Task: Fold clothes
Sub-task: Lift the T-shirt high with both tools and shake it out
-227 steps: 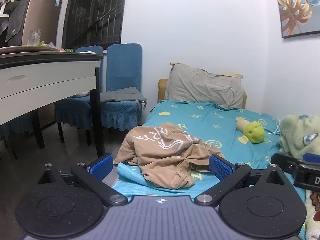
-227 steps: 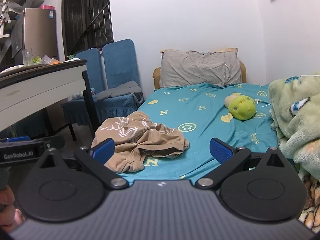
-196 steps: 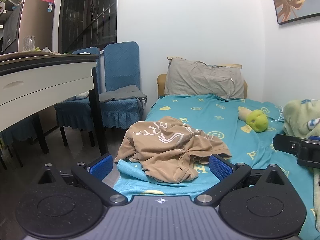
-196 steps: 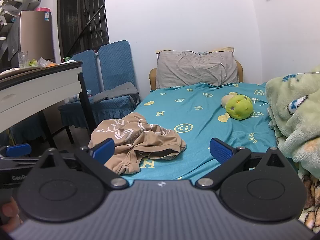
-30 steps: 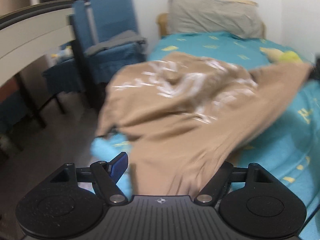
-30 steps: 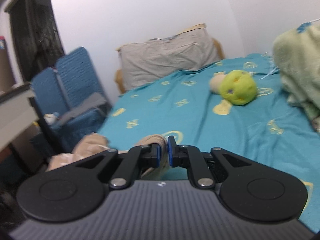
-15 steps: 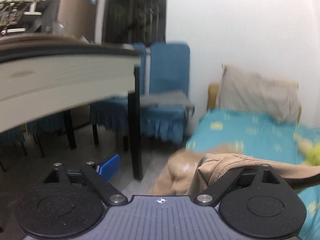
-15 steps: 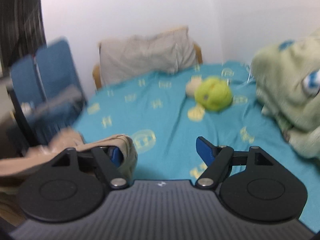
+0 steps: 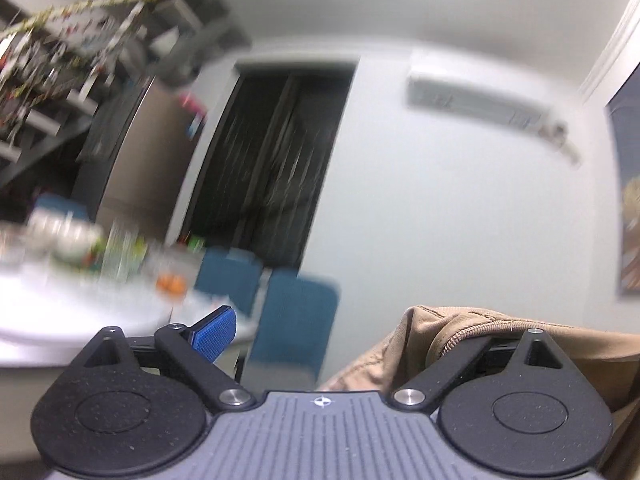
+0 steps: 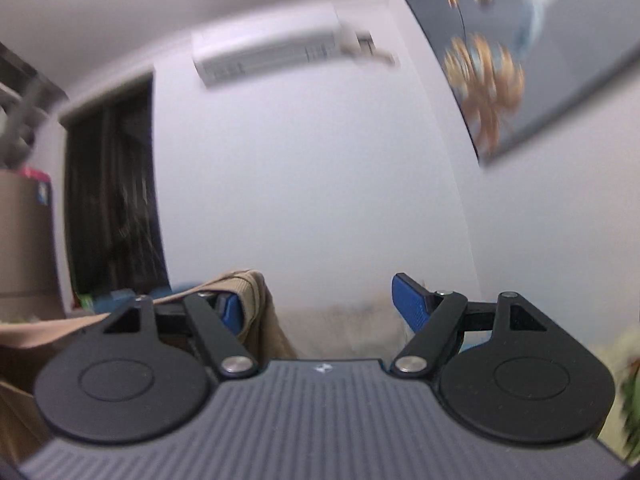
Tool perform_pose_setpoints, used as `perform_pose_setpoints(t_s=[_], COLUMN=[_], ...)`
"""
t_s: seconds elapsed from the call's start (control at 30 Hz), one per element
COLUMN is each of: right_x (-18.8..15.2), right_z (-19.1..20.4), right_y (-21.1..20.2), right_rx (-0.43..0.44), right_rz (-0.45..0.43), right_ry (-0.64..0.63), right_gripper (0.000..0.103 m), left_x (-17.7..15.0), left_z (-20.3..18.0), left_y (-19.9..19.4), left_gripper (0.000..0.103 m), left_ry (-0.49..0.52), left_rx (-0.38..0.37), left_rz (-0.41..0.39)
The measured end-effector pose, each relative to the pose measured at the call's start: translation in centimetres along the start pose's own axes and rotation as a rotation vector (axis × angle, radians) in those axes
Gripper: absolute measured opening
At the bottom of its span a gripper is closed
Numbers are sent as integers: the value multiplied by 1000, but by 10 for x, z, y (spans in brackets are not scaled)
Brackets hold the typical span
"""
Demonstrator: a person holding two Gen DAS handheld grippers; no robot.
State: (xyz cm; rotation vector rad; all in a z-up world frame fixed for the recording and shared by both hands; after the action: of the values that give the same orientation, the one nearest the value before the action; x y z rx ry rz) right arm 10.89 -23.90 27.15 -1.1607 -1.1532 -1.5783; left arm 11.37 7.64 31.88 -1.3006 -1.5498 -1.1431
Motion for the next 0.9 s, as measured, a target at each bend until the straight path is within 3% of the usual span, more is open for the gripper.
perform_pose_setpoints(t_s=[0.1, 0.2, 0.3, 0.37, 0.47, 0.57, 0.9], right_x=[71, 126, 157, 153, 137, 100, -81], right_z=[4, 3, -6, -11, -17, -31, -64], right_y=[-40, -74, -95, -92, -80, -52, 111], right_rx=[4, 7, 7, 13, 18, 9, -38], right_rz=[-68, -105, -98, -54, 23, 106, 343], right_ry=[-48, -74, -78, -90, -113, -117, -128], right_gripper=[76, 76, 78, 78, 78, 78, 78], left_x=[71, 120, 141, 138, 116, 71, -123], left_z=[-20, -42, -61, -68, -73, -71, -70], left_y=[-31, -61, -78, -77, -55, -9, 170], left_gripper=[98, 99, 99, 99, 99, 99, 99], left_ry=[31, 51, 58, 50, 55, 60, 118], left_rx=[-42, -77, -105, -113, -111, -109, -36], left_rz=[-50, -66, -15, 45, 118, 193, 376])
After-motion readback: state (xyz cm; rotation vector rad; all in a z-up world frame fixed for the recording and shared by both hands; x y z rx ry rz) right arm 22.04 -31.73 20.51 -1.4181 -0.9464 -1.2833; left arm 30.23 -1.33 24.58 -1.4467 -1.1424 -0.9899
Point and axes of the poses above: each gripper's, at about its wrist camera, not at the fingertips, and y roughly the way its jaws point, z to its left, x to its top, the point moved 9 cm from there along y, roughly the way its jaws point, and after that the axes turned 4 degrees about -y, right-handed, at the moved point
